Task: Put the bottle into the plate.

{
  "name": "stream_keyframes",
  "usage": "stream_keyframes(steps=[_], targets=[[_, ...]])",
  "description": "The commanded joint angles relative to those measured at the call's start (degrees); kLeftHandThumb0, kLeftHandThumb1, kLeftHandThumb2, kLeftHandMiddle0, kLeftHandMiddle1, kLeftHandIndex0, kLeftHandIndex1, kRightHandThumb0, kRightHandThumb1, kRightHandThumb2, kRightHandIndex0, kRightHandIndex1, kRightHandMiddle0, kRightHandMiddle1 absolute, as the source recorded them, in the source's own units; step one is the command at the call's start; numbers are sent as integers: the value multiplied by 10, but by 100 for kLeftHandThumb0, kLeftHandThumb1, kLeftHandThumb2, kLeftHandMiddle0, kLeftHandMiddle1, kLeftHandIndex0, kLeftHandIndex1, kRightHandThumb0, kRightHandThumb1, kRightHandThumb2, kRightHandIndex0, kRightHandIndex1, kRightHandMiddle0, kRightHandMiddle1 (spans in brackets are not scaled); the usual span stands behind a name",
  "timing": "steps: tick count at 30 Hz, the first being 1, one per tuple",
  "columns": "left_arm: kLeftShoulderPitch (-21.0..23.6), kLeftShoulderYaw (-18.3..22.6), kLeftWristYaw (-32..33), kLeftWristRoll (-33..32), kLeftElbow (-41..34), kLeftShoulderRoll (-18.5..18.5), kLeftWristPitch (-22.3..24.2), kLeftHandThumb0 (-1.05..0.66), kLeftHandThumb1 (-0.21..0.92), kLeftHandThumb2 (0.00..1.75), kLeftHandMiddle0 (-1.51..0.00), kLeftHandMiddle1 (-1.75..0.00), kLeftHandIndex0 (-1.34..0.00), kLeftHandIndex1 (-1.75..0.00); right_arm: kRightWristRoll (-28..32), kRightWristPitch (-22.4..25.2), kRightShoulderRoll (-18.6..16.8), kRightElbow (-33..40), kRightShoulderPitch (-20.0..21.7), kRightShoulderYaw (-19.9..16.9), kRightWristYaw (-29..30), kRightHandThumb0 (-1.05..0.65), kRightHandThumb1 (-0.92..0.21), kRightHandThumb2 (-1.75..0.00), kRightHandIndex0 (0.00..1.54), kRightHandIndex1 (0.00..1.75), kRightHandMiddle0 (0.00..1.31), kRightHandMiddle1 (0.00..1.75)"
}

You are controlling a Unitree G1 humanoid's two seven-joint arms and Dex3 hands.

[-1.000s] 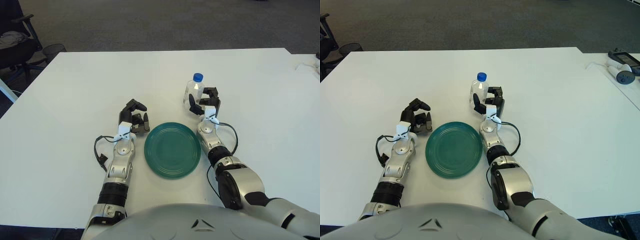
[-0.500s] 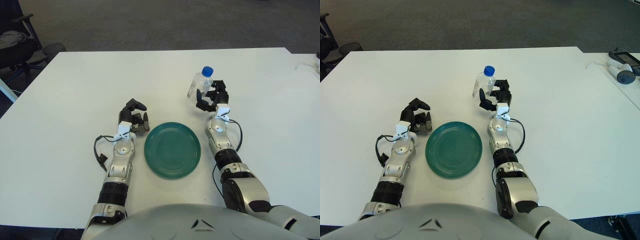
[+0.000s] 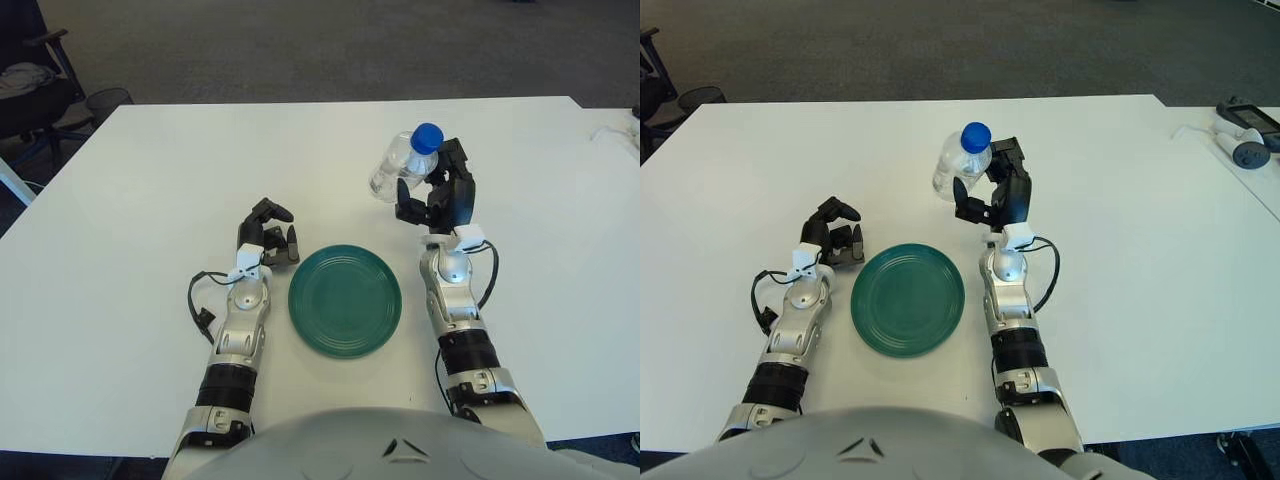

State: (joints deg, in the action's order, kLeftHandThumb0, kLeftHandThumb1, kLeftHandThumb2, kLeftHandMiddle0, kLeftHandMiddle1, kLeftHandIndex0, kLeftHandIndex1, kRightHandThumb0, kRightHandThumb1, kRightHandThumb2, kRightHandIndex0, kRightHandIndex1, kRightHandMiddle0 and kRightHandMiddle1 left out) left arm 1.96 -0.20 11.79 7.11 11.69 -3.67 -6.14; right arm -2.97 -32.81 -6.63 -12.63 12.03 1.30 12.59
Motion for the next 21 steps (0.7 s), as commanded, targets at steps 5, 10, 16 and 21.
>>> stream_keyframes(steps=[5, 10, 16, 21], targets=[[-13, 1, 2, 2, 36, 1, 11, -52, 17, 149, -125, -175, -72, -175, 0, -15, -3, 49, -33, 10, -24, -5, -32, -123, 125, 175, 101, 175], [-11, 0, 4, 3, 40, -1, 8, -53, 17, 149, -125, -175, -73, -175, -14, -34, -1, 77, -62, 30, -40, -5, -32, -123, 126, 175, 102, 175], [-12, 1, 3, -1, 38, -3, 8, -53, 17, 149, -126, -175, -73, -175, -95, -68, 15, 82, -75, 32, -20, -6, -33, -123, 127, 175, 103, 175], [-11, 1, 1, -2, 40, -3, 5, -52, 17, 149, -126, -175, -72, -175, -179, -86, 19, 77, -76, 32, 18, -9, -33, -122, 128, 175, 103, 175]])
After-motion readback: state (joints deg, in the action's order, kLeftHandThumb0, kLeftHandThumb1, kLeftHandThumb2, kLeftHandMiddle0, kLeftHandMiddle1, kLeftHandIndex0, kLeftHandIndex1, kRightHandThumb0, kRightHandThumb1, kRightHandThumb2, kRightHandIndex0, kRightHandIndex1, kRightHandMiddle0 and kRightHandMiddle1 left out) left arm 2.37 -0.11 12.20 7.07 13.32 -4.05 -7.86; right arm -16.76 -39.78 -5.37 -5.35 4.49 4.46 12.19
